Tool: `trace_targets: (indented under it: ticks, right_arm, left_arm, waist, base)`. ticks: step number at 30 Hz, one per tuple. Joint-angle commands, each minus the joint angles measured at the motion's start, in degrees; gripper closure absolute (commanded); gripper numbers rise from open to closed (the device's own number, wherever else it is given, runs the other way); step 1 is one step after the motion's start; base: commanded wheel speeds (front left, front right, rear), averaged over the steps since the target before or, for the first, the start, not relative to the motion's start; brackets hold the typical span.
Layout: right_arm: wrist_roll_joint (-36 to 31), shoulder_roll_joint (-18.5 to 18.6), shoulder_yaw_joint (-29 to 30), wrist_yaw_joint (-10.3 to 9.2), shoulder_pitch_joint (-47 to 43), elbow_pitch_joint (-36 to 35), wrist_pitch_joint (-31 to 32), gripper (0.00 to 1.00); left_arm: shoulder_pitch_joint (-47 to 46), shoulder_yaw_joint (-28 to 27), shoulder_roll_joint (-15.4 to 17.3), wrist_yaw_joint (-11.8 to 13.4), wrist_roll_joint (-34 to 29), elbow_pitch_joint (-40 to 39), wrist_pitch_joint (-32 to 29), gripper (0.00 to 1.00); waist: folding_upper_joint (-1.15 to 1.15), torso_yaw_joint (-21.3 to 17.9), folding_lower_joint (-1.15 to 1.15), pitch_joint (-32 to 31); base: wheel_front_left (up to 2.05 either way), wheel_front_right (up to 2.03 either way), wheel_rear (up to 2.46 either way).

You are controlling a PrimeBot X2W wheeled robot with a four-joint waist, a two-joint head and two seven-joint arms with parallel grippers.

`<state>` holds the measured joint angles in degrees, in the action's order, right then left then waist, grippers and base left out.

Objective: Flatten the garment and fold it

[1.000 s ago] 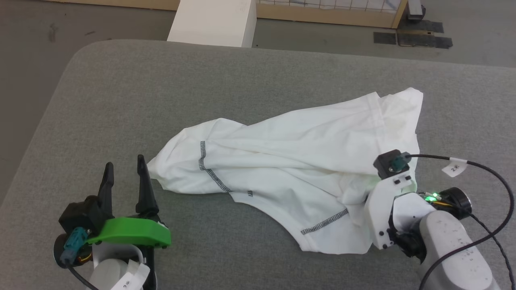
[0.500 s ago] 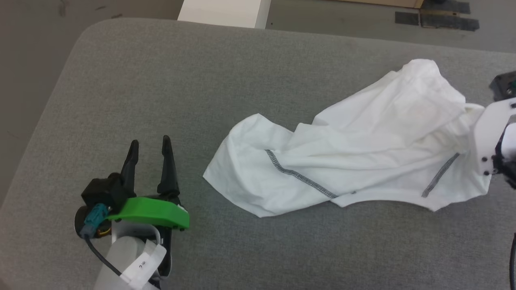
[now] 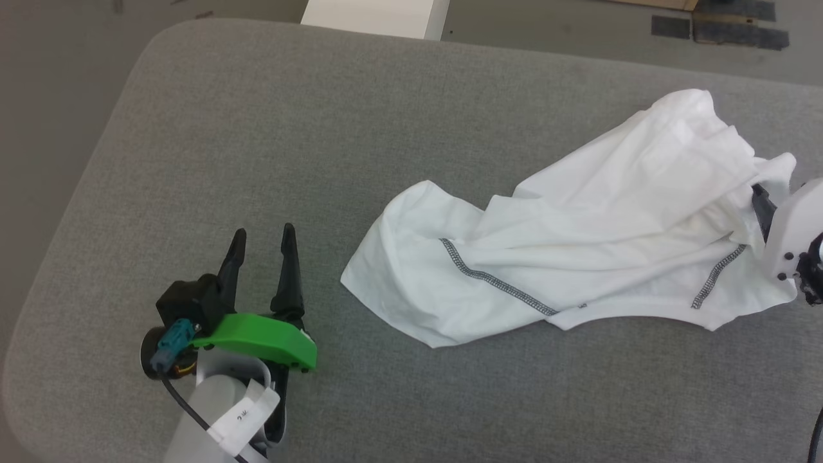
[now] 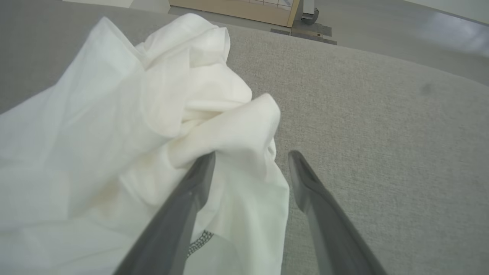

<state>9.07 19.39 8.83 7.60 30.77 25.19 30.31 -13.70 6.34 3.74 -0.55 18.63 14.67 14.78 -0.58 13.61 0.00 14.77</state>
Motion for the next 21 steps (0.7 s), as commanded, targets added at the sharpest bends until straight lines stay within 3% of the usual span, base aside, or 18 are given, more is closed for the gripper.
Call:
trace_targets:
  ticks: [1,9,15,21]
  right_arm:
    - [1.21,-1.29,1.48,-0.11,-2.42,-2.38,-2.57,0.00]
    - [3.96,-10.48,9.26,-0.11,-17.80,-15.18,-10.52,0.00]
    - [4.33,-15.38,11.53,-0.11,-26.17,-20.57,-10.12,0.00]
    - [4.08,-16.29,12.10,-0.11,-28.25,-23.41,-8.66,0.00]
  left_arm:
    - [0.43,-0.15,0.04,-0.53,-0.92,0.68,0.21,0.00]
    - [3.19,-0.22,0.61,-0.98,-0.55,2.65,-0.09,0.00]
    - [3.96,1.62,0.56,-1.78,-0.06,2.49,-2.81,0.00]
    - [-4.31,9.06,0.65,-4.98,-1.11,3.39,-14.76,0.00]
  waist:
    - [0.56,-3.14,0.00,-4.85]
    - [0.56,-7.09,0.00,-10.91]
    - [0.56,-9.18,0.00,-12.05]
    - [0.56,-10.47,0.00,-10.85]
  base:
    - [0.00,0.00,0.00]
    - [0.00,0.00,0.00]
    - [0.00,0.00,0.00]
    - [0.00,0.00,0.00]
